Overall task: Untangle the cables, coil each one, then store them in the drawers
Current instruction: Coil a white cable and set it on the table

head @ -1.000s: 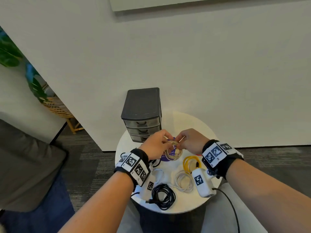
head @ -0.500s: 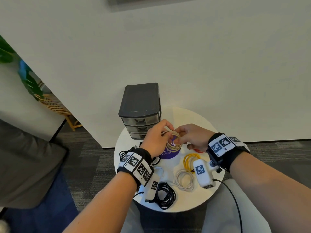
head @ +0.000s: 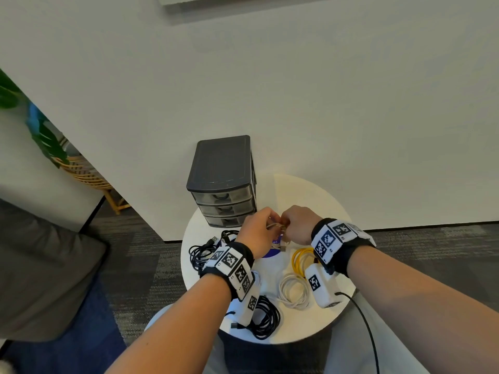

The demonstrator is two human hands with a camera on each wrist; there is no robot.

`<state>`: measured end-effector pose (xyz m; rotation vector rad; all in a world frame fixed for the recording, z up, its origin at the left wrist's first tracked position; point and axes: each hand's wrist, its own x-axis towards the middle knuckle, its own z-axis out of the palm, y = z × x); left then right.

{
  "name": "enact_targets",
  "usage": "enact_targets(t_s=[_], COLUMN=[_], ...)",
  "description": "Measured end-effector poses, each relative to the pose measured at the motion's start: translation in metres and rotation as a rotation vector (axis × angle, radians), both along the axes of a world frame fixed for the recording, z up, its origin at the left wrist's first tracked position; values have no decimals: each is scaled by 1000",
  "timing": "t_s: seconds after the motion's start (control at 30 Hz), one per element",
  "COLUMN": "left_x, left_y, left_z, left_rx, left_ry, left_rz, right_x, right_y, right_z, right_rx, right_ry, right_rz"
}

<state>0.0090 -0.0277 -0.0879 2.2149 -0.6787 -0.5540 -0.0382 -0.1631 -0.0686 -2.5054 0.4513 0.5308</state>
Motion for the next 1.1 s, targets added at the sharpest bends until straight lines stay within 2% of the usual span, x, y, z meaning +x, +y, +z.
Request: enact_targets(t_s=[0.17,0.4,0.67,1.1], left_x=[4,3,9,12], left_y=[-8,-16,-12,3], left_z=[-10,-16,-12,9], left_rx=[92,233,304,203], left_ry=[-24,-183,-200,-156], left_rz=[-30,-108,-149,-86], right_x=[3,6,7,5], right_y=[-2,-2,-1,-8], right_z=[-9,-16,-20,-8], right_rx=[-36,-126,-161,-193], right_ry=[7,13,-11,-51], right_rz=[-40,-71,-77,-20])
